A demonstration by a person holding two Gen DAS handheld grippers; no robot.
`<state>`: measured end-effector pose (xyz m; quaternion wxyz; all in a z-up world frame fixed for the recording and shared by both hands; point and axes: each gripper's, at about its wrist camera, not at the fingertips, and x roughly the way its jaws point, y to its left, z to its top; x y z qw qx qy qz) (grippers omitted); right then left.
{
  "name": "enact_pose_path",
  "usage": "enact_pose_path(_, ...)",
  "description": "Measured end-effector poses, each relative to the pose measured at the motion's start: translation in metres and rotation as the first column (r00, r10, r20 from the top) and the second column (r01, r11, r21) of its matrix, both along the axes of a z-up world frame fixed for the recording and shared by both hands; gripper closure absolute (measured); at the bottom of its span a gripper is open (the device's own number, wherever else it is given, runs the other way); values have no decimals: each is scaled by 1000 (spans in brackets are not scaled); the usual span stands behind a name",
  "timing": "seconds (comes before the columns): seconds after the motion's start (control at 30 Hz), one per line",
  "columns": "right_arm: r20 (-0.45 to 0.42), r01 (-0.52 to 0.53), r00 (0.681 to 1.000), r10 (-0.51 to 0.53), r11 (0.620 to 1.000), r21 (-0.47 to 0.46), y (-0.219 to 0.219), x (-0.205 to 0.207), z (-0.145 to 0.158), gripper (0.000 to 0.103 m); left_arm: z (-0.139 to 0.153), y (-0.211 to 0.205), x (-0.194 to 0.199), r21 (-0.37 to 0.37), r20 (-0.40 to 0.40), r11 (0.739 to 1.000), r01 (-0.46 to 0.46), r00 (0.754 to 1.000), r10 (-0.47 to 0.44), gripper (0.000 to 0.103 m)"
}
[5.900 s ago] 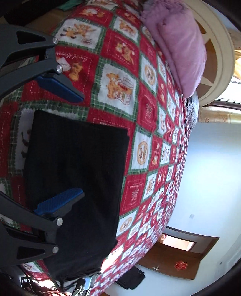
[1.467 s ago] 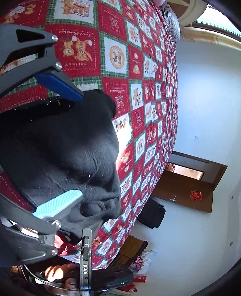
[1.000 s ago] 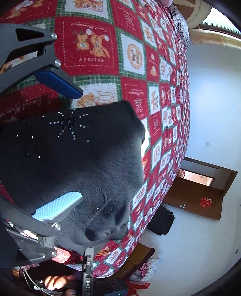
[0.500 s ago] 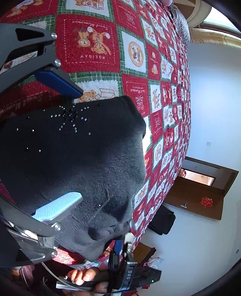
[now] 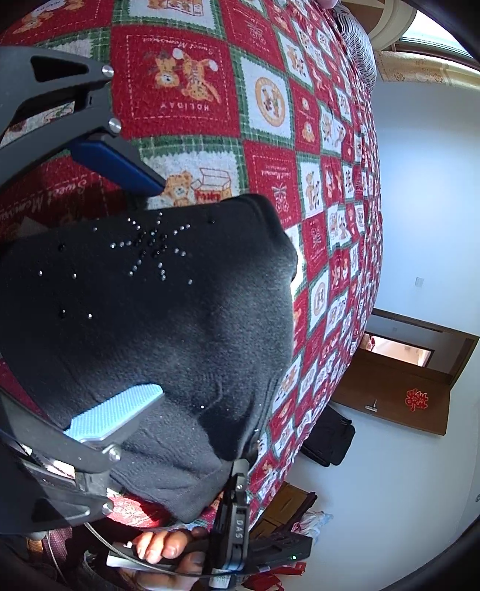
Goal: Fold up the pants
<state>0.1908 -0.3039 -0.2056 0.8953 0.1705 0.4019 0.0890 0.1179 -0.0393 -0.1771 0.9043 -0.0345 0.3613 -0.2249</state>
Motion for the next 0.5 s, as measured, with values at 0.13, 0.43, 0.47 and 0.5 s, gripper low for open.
enact_pose_path(0.13,10,15,1000,-15,1000,-6,-4,-7,10,78,15,0,-1,59,55,998,-29,998,26,0)
enact_pose_path(0.43,-8,-81,997,81,995,-59,7,-74,26,52,67,-58,17,127,164,984,128,975,-148,0)
enact_pose_path(0.47,-25,-82,996,80,994,-69,8,-77,21,53,68,-73,18,136,161,977,163,970,-184,0)
enact_pose_path(0.5,-45,-76,996,73,994,-81,7,-78,15,68,68,-86,20,141,154,970,196,964,-217,0)
